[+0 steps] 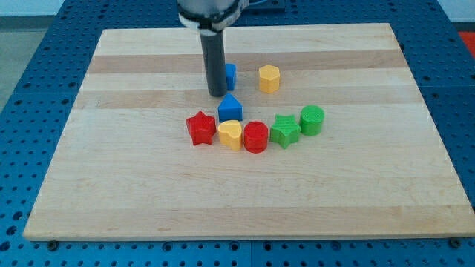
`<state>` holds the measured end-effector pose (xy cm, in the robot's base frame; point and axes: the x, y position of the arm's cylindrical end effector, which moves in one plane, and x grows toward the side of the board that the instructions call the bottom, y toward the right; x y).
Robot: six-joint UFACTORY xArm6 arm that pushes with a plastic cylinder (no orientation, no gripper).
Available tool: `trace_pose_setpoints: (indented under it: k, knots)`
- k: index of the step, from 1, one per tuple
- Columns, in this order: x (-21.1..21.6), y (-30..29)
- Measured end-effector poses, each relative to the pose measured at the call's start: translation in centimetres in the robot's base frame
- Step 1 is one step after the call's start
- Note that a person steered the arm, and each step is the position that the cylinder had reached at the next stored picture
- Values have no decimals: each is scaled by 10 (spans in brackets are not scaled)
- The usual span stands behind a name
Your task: Push the red star a bit down
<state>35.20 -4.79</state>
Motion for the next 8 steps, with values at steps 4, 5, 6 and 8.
trace_pose_setpoints:
  k: [4, 5, 6, 8]
  knots:
    - [-28, -10]
    - [21, -65]
    - [54, -77]
    - [67, -34]
